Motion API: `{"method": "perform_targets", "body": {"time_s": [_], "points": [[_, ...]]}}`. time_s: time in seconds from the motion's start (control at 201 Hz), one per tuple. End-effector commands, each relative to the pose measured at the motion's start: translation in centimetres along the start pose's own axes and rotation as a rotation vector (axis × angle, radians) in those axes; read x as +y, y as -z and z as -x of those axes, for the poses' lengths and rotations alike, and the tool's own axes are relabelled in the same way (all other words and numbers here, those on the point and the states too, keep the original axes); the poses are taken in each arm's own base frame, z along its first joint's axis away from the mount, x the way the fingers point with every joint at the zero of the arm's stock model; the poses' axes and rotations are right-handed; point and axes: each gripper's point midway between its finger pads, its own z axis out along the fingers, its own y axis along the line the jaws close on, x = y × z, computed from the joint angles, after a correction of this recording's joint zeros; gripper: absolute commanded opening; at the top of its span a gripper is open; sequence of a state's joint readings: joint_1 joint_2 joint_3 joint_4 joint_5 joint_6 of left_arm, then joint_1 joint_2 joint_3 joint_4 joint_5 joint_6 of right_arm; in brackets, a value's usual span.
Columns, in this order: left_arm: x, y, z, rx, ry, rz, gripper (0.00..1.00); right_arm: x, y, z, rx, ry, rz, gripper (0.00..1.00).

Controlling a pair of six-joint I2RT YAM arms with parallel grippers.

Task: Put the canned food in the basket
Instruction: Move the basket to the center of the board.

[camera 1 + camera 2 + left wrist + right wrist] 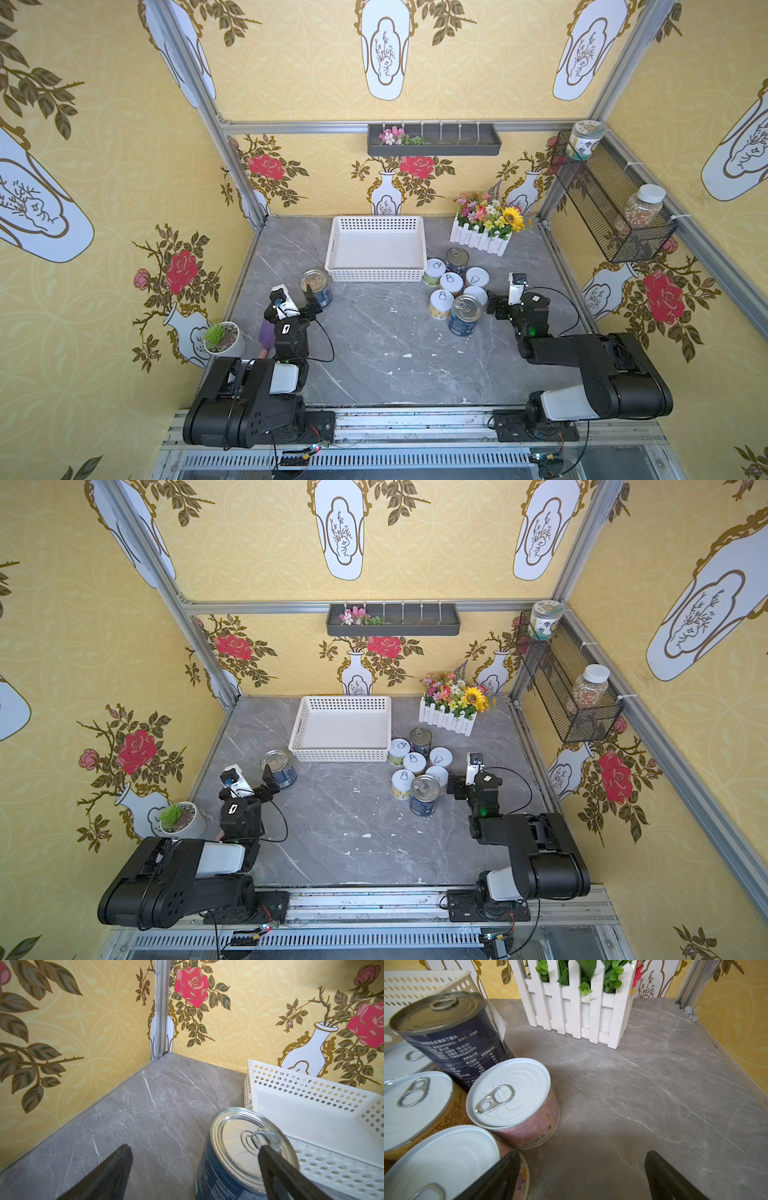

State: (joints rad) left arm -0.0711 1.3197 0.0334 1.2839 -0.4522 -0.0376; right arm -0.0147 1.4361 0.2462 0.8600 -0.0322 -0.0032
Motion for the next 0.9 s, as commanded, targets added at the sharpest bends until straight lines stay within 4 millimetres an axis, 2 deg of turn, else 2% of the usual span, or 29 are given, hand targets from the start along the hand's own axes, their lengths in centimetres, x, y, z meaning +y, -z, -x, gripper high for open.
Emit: {"method": "perform_targets", "body": {"time_s": [0.0,0.169,0.234,0.319,0.364,0.434,0.518,0.558,0.563,0.593,0.653,0.698,0.742,0.777,0.832,0.862,0.897], "points": [[0.0,-0.1,-0.3,0.019,0.005,-0.002,1.0,0.0,-0.1,0.6,-0.019,-0.036,0.03,0.97],[0.0,0.0,-0.3,0.017,0.007,-0.001,1.0,-0.1,0.0,0.5,-0.019,-0.022,0.012,0.97],[0.1,0.7,0.4,-0.024,0.013,0.007,1.0,-0.5,0.3,1.5,-0.024,-0.008,-0.067,0.97],[-0.2,2.0,1.8,-0.088,0.01,-0.013,1.0,-0.5,2.4,4.7,-0.03,0.07,-0.249,0.97],[0.8,2.4,3.6,-0.14,0.014,0.106,1.0,0.0,3.6,7.0,-0.081,0.017,-0.281,0.97],[1.4,2.9,5.5,-0.147,0.035,0.223,1.0,1.6,4.9,9.0,-0.101,-0.029,-0.193,0.97],[0.1,2.9,6.9,-0.056,0.15,0.178,1.0,2.3,6.1,11.2,-0.085,-0.104,-0.149,0.97],[0.1,3.3,8.0,-0.05,0.199,0.183,1.0,3.5,6.3,12.2,-0.066,-0.101,-0.084,0.97],[0.1,3.3,8.6,-0.063,0.217,0.179,1.0,4.0,6.3,12.5,-0.069,-0.1,-0.06,0.97],[0.3,3.7,8.8,-0.034,0.267,0.195,1.0,4.8,6.4,13.5,-0.067,-0.09,-0.023,0.97],[0.5,4.5,9.8,-0.026,0.346,0.219,1.0,5.3,6.3,15.9,-0.077,-0.128,-0.072,0.97],[-0.1,5.0,10.4,-0.03,0.381,0.194,1.0,5.3,6.3,17.3,-0.059,-0.167,-0.143,0.97],[-0.9,5.3,11.0,-0.038,0.433,0.154,1.0,7.2,6.1,18.5,0.002,-0.17,-0.096,0.97],[-1.8,5.4,11.2,-0.022,0.478,0.099,1.0,10.5,5.9,19.6,0.06,-0.112,0.063,0.97],[-3.5,5.6,12.1,0.018,0.537,0.009,1.0,14.3,6.4,20.9,0.137,-0.034,0.246,0.97],[-4.5,5.7,12.8,0.05,0.557,-0.035,1.0,15.8,6.6,21.0,0.174,0.001,0.303,0.97],[-5.1,5.9,13.6,0.096,0.584,-0.052,1.0,18.7,7.4,21.1,0.2,0.077,0.42,0.97]]}}
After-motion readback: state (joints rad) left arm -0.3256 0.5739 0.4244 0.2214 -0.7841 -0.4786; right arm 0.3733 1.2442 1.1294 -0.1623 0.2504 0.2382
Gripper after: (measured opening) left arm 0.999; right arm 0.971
